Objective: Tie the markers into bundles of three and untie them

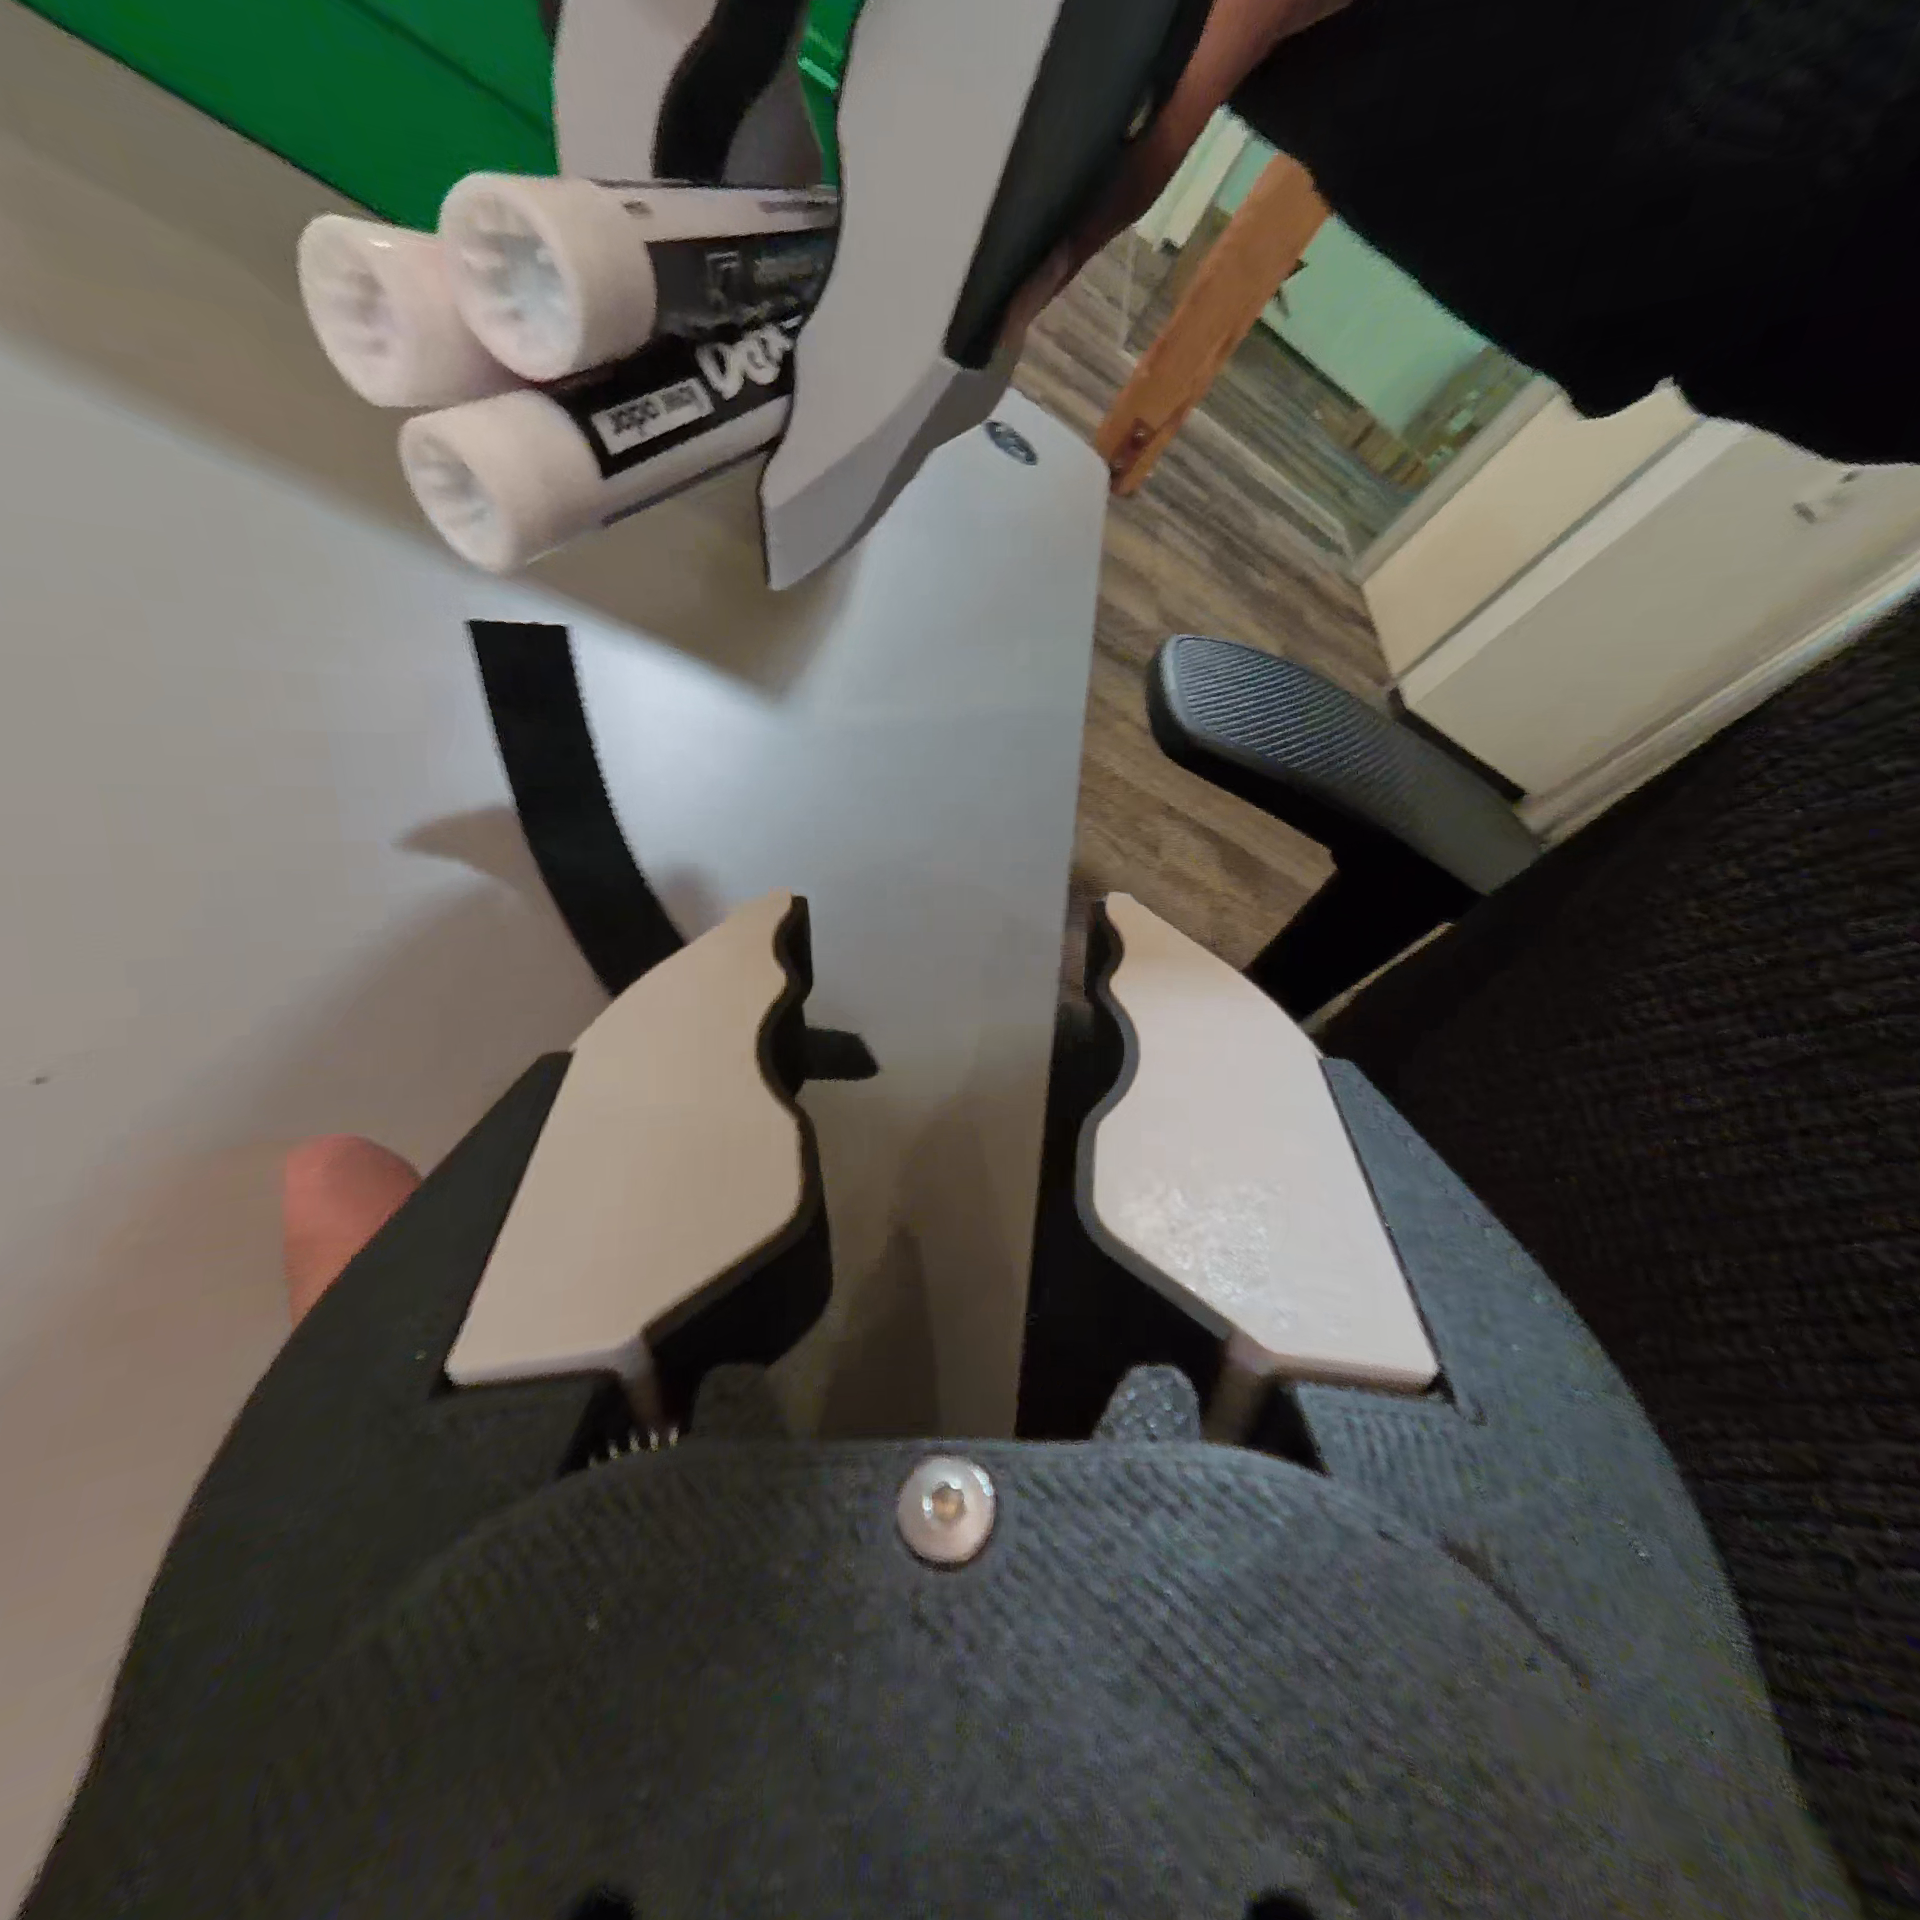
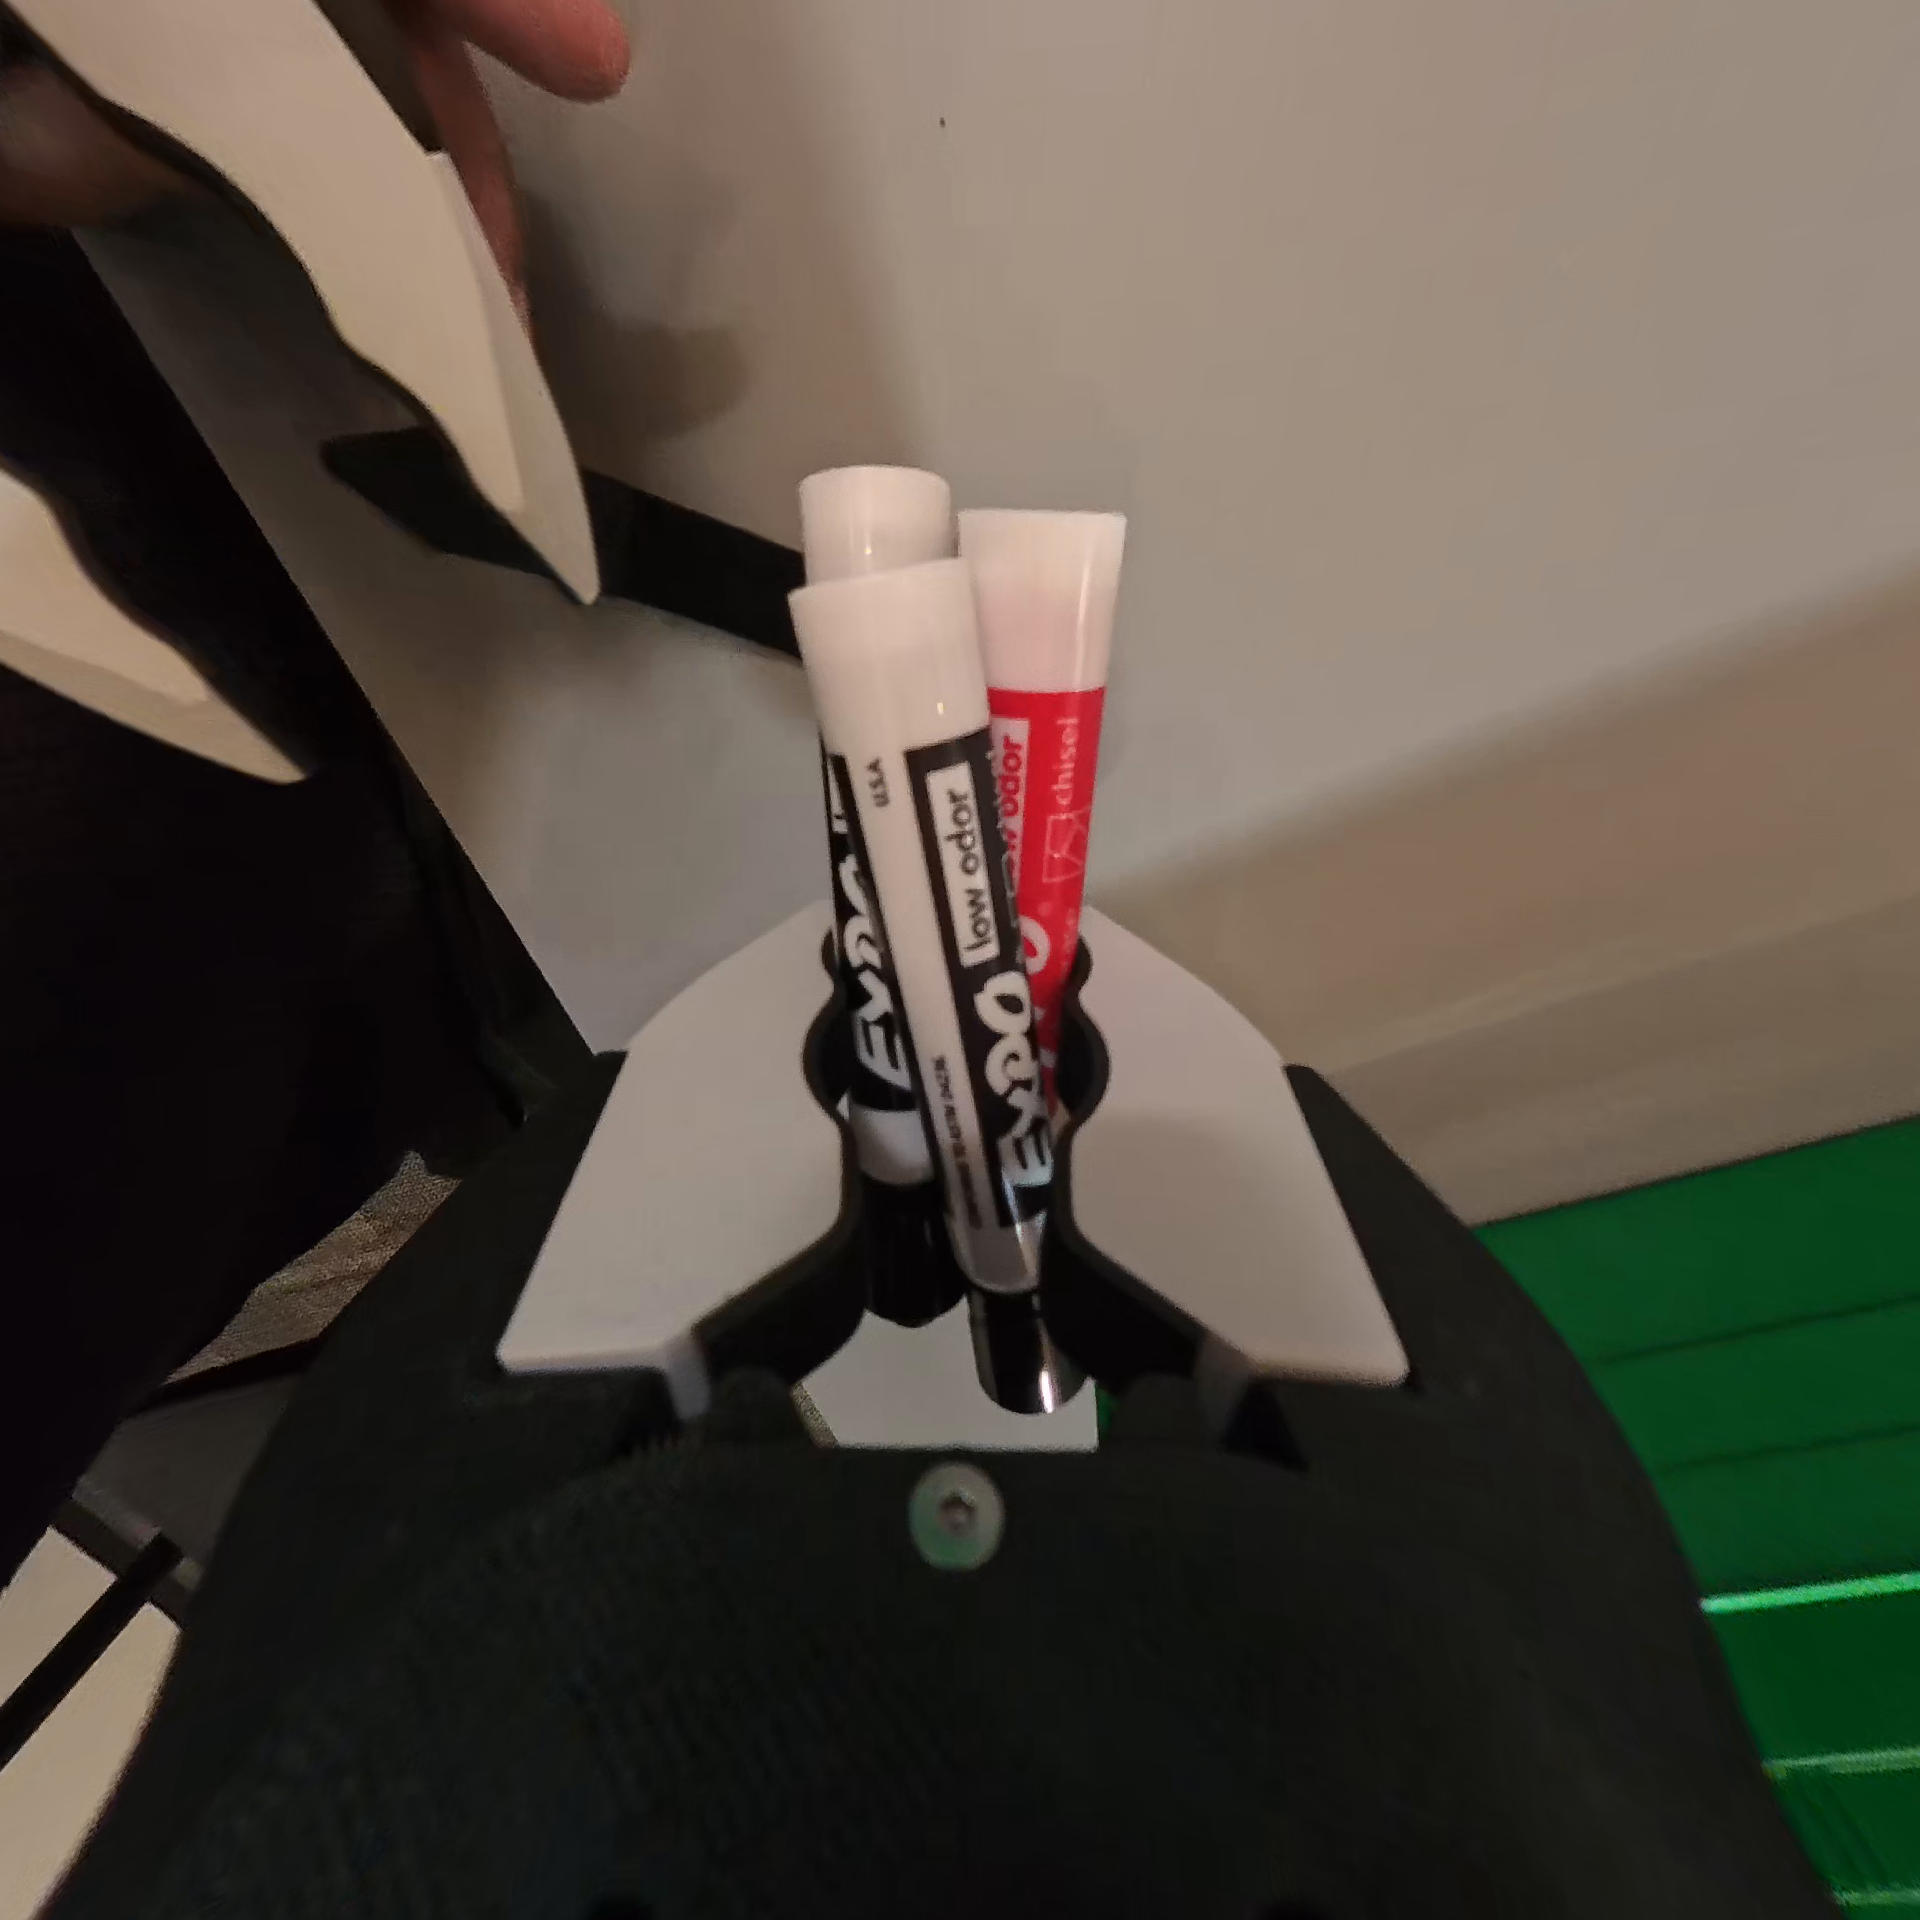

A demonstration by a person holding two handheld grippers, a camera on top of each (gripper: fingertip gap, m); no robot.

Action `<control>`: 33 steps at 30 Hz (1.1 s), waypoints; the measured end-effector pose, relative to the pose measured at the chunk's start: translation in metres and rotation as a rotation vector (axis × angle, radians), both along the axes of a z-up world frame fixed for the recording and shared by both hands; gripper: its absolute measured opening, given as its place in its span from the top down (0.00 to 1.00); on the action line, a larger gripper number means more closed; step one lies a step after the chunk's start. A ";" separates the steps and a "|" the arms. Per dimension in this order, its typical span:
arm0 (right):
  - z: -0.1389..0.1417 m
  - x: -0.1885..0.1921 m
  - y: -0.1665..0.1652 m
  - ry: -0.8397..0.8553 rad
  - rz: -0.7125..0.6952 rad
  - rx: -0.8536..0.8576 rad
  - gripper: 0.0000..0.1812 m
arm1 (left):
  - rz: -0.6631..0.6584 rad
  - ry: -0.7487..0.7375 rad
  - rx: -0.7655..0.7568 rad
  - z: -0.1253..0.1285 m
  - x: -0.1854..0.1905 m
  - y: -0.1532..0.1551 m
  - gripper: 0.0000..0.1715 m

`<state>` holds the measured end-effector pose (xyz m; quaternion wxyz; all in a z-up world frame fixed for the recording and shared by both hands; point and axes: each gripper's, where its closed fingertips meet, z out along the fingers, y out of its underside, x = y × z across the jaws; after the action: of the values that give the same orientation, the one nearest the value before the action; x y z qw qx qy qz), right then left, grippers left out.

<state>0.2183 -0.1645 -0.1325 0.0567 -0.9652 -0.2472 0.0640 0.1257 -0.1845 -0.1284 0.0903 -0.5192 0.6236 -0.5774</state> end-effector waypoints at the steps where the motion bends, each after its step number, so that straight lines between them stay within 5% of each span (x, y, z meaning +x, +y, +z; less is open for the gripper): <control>1: -0.001 0.000 -0.001 0.001 -0.001 -0.001 0.80 | -0.027 -0.005 -0.033 0.003 -0.002 -0.004 0.70; 4: -0.003 0.001 -0.005 0.000 -0.001 -0.007 0.80 | -0.048 -0.038 -0.094 0.015 -0.004 -0.007 0.71; 12: -0.011 -0.010 -0.012 -0.007 0.053 -0.039 0.80 | 0.355 -0.229 0.022 0.047 0.016 0.067 0.69; 16: -0.014 -0.024 -0.010 0.007 0.112 -0.047 0.80 | 0.283 -0.200 0.197 0.036 0.029 0.054 0.62; 20: -0.015 -0.037 -0.007 0.022 0.179 -0.048 0.80 | 0.201 -0.211 0.208 0.033 0.038 0.038 0.63; 28: -0.013 -0.049 -0.005 0.018 0.265 -0.037 0.80 | 0.191 -0.263 0.168 0.037 0.032 0.038 0.85; 33: -0.011 -0.049 -0.002 0.018 0.281 -0.030 0.80 | 0.184 -0.265 0.140 0.038 0.026 0.043 0.87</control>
<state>0.1697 -0.1667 -0.1439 0.0349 -0.9212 -0.3783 0.0835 0.1517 -0.1410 -0.0903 0.2600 -0.4860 0.5948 -0.5852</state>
